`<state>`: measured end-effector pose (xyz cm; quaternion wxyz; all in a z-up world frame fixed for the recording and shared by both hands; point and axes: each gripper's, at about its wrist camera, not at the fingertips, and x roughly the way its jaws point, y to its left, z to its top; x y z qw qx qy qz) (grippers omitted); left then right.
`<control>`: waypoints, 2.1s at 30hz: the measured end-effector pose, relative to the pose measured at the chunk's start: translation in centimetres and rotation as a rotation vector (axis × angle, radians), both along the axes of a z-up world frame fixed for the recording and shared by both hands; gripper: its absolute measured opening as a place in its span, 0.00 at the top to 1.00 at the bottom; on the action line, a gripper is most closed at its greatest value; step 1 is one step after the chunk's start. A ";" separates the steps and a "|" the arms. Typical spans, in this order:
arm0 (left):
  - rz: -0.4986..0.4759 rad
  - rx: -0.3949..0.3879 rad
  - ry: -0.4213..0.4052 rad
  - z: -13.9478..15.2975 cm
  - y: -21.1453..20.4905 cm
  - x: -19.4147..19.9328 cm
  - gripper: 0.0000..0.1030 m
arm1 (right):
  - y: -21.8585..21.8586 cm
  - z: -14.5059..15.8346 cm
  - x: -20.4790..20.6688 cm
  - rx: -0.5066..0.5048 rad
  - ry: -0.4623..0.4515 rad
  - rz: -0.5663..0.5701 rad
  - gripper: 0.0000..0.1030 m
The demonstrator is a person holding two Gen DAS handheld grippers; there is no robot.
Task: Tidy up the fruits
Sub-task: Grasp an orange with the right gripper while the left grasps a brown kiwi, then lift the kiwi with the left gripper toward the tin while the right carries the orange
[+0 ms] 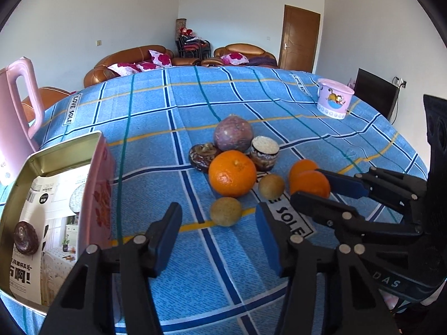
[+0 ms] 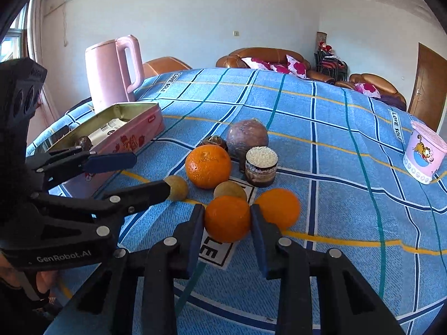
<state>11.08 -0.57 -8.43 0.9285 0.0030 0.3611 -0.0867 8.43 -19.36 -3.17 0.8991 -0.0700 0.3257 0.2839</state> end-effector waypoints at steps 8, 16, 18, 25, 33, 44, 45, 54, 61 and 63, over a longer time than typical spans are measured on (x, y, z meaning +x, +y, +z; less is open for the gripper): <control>-0.036 -0.058 0.081 -0.8 -0.4 1.7 0.64 | -0.8 0.7 -0.8 0.056 -0.075 -0.025 0.66; -0.036 -0.077 0.014 0.0 0.0 0.5 0.73 | -1.1 0.9 -1.0 0.064 -0.090 -0.028 0.66; -0.026 -0.082 -0.013 0.2 0.1 0.2 0.73 | -1.1 1.0 -1.4 0.064 -0.111 -0.024 0.66; -0.004 -0.090 -0.085 0.9 0.6 -0.8 0.73 | -1.2 1.2 -1.9 0.065 -0.143 -0.022 0.66; 0.022 -0.083 -0.138 1.3 0.8 -1.5 0.73 | -1.3 1.4 -2.7 0.071 -0.194 -0.019 0.66; 0.077 -0.059 -0.207 1.8 1.0 -2.5 0.73 | -1.7 1.7 -3.5 0.092 -0.243 -0.016 0.66; 0.082 -0.054 -0.211 1.8 1.0 -2.6 0.73 | -1.7 1.8 -3.5 0.093 -0.246 -0.015 0.66; 0.109 -0.030 -0.253 2.1 0.9 -3.3 0.73 | -1.8 1.9 -3.9 0.103 -0.270 -0.015 0.66; 0.124 -0.025 -0.286 2.4 1.0 -3.8 0.73 | -1.9 1.9 -4.1 0.110 -0.284 -0.018 0.66; 0.129 -0.024 -0.298 2.5 1.0 -4.0 0.73 | -2.0 1.9 -4.2 0.114 -0.290 -0.019 0.66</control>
